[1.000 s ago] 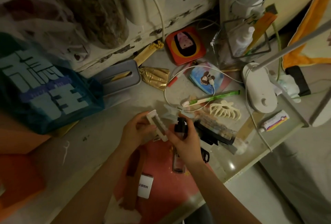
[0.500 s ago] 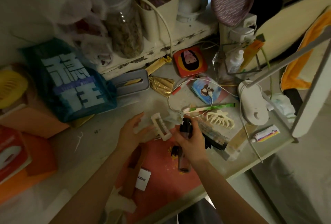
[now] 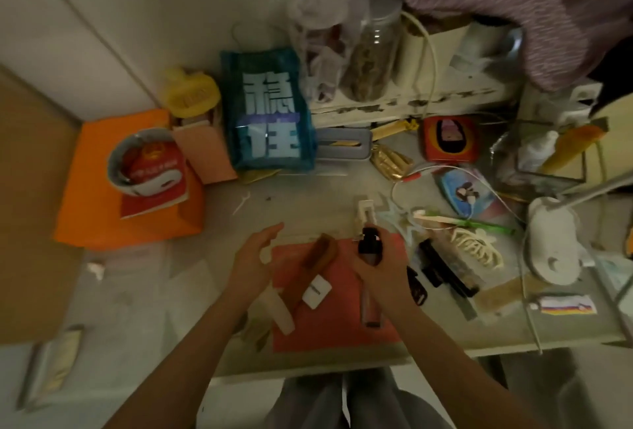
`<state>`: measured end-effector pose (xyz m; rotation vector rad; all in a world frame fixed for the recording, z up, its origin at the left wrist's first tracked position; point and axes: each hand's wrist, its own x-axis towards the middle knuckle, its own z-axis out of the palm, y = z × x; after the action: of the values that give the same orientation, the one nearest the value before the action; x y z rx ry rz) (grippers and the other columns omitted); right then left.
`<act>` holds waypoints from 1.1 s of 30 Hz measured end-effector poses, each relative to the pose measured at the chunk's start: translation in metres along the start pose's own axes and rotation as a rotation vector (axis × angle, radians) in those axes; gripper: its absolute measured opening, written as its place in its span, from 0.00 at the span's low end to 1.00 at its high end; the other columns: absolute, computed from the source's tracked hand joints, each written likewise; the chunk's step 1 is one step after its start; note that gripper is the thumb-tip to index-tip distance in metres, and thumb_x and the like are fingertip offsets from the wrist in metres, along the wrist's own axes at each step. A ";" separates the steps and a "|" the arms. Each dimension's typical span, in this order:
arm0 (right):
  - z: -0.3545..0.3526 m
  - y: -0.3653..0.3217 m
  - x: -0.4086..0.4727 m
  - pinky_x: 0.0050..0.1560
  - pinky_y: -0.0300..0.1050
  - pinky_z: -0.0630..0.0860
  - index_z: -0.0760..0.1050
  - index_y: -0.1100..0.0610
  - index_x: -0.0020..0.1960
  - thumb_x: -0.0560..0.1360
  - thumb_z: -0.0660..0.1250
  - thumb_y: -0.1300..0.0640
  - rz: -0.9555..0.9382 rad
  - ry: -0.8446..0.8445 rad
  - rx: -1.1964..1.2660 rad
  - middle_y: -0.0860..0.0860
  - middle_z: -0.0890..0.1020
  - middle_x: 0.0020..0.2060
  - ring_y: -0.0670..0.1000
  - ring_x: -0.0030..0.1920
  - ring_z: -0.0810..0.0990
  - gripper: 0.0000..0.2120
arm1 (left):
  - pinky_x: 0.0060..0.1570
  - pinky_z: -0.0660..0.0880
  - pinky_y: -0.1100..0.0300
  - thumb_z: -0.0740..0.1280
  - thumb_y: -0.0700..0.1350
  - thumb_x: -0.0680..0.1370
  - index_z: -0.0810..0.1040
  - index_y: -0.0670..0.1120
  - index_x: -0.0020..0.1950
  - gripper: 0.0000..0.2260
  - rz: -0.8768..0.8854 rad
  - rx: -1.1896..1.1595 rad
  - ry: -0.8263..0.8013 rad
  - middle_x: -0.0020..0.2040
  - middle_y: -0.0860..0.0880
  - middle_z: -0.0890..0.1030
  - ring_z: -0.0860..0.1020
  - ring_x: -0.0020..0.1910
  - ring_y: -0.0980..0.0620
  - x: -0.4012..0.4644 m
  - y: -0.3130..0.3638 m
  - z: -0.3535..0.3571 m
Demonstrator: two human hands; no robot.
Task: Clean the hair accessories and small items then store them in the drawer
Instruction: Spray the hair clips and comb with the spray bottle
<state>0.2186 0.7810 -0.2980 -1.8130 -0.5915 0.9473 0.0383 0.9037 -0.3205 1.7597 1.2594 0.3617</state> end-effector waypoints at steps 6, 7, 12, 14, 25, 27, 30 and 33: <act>0.039 0.006 -0.023 0.40 0.21 0.68 0.60 0.44 0.58 0.74 0.70 0.59 0.005 -0.092 -0.001 0.37 0.70 0.45 0.36 0.44 0.69 0.23 | 0.57 0.64 0.62 0.74 0.44 0.71 0.71 0.53 0.66 0.25 -0.097 -0.032 -0.015 0.60 0.55 0.71 0.68 0.58 0.57 -0.031 -0.032 -0.025; 0.046 0.008 -0.025 0.39 0.20 0.68 0.62 0.45 0.57 0.73 0.71 0.60 0.003 -0.066 -0.006 0.38 0.71 0.45 0.36 0.44 0.70 0.22 | 0.57 0.64 0.62 0.75 0.45 0.70 0.71 0.52 0.66 0.26 -0.107 -0.030 -0.037 0.60 0.55 0.70 0.68 0.58 0.57 -0.032 -0.038 -0.028; 0.087 0.022 -0.044 0.45 0.42 0.81 0.70 0.45 0.53 0.71 0.73 0.60 0.061 0.065 -0.035 0.42 0.79 0.42 0.39 0.40 0.79 0.18 | 0.59 0.65 0.61 0.75 0.45 0.70 0.70 0.50 0.69 0.29 -0.142 -0.025 -0.245 0.62 0.55 0.69 0.67 0.60 0.57 -0.029 -0.066 -0.041; 0.101 0.028 -0.054 0.44 0.54 0.81 0.71 0.44 0.53 0.71 0.74 0.58 0.080 0.132 -0.035 0.43 0.81 0.42 0.43 0.40 0.82 0.18 | 0.60 0.68 0.59 0.75 0.45 0.69 0.71 0.50 0.68 0.28 -0.118 0.003 -0.317 0.60 0.55 0.70 0.69 0.60 0.56 -0.028 -0.073 -0.044; 0.137 0.046 -0.090 0.42 0.58 0.82 0.69 0.44 0.60 0.72 0.73 0.54 0.209 0.273 0.007 0.45 0.81 0.49 0.51 0.45 0.83 0.21 | 0.62 0.70 0.59 0.71 0.45 0.74 0.75 0.48 0.63 0.18 -0.075 0.073 -0.479 0.60 0.50 0.77 0.75 0.60 0.50 -0.025 -0.091 -0.036; 0.136 0.050 -0.090 0.44 0.57 0.82 0.69 0.46 0.61 0.72 0.73 0.54 0.225 0.266 0.013 0.45 0.81 0.50 0.50 0.46 0.82 0.21 | 0.62 0.72 0.54 0.70 0.48 0.75 0.76 0.50 0.58 0.12 -0.114 0.034 -0.450 0.54 0.53 0.78 0.76 0.56 0.51 -0.027 -0.091 -0.030; 0.133 0.056 -0.089 0.46 0.55 0.82 0.69 0.48 0.63 0.72 0.73 0.54 0.233 0.257 0.024 0.45 0.81 0.51 0.49 0.48 0.82 0.23 | 0.59 0.74 0.55 0.70 0.44 0.75 0.79 0.49 0.55 0.09 -0.136 0.005 -0.374 0.52 0.50 0.81 0.78 0.55 0.49 -0.026 -0.090 -0.024; 0.132 0.062 -0.090 0.46 0.55 0.82 0.69 0.42 0.59 0.72 0.72 0.54 0.238 0.250 0.028 0.44 0.80 0.52 0.49 0.49 0.82 0.20 | 0.55 0.75 0.57 0.69 0.42 0.76 0.81 0.52 0.51 0.07 -0.128 -0.006 -0.347 0.52 0.48 0.83 0.80 0.52 0.50 -0.025 -0.090 -0.024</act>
<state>0.0585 0.7595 -0.3533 -1.9687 -0.2089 0.8606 -0.0420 0.8994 -0.3730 1.6413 1.1095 -0.0151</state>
